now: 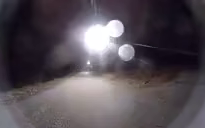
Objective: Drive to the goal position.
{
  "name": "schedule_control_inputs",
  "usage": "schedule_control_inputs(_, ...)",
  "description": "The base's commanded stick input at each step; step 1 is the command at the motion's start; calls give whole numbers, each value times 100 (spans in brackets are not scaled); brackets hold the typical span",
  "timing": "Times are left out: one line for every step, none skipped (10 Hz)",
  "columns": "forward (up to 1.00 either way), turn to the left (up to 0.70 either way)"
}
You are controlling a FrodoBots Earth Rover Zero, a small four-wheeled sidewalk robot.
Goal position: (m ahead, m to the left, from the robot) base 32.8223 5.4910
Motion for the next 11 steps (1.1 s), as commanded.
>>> schedule_control_inputs(36,0)
schedule_control_inputs(70,0)
schedule_control_inputs(70,0)
schedule_control_inputs(70,0)
schedule_control_inputs(70,0)
schedule_control_inputs(70,0)
schedule_control_inputs(70,0)
schedule_control_inputs(70,0)
schedule_control_inputs(70,0)
schedule_control_inputs(70,0)
schedule_control_inputs(70,0)
